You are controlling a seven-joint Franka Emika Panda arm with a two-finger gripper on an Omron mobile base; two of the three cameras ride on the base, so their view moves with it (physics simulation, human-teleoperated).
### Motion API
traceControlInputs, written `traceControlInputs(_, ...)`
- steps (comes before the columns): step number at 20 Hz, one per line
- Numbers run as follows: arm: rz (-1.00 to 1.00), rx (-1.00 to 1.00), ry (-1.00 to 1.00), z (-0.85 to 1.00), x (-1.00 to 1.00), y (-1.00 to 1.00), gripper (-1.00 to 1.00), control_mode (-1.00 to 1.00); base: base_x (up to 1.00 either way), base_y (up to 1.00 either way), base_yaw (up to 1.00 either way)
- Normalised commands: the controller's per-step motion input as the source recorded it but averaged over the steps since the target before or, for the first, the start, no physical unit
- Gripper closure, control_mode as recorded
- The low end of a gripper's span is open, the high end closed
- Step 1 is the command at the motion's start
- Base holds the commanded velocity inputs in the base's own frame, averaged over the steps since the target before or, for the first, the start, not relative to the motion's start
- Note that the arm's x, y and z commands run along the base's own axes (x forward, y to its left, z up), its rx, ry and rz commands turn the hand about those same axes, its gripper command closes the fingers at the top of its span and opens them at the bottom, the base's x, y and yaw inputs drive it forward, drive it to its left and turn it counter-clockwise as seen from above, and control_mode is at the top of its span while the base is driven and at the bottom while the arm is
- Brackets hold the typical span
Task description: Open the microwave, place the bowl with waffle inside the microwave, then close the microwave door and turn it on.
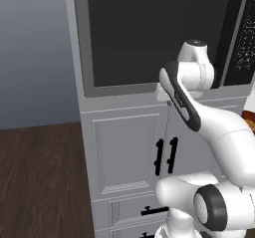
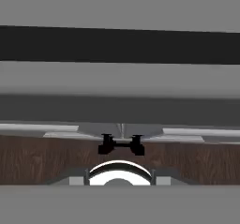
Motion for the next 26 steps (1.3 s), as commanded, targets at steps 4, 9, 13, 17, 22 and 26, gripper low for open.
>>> traceControlInputs(4, 0.00, 0.00, 0.00, -0.05, -0.35, 0.00, -1.00, -1.00, 0.00, 0.00, 0.00)
traceControlInputs(9, 0.00, 0.00, 0.00, -0.33, -0.72, 0.00, -1.00, -1.00, 0.00, 0.00, 0.00)
traceControlInputs(13, 0.00, 0.00, 0.00, -0.40, -0.69, 0.02, -1.00, -1.00, 0.00, 0.00, 0.00)
traceControlInputs(17, 0.00, 0.00, 0.00, -0.39, -0.66, 0.00, -1.00, -1.00, 0.00, 0.00, 0.00)
traceControlInputs(22, 0.00, 0.00, -0.01, -0.23, -0.60, 0.00, -1.00, -1.00, 0.00, 0.00, 0.00)
traceControlInputs(26, 0.00, 0.00, -0.01, 0.00, -0.09, 0.00, -1.00, 1.00, -0.15, -0.09, 0.00)
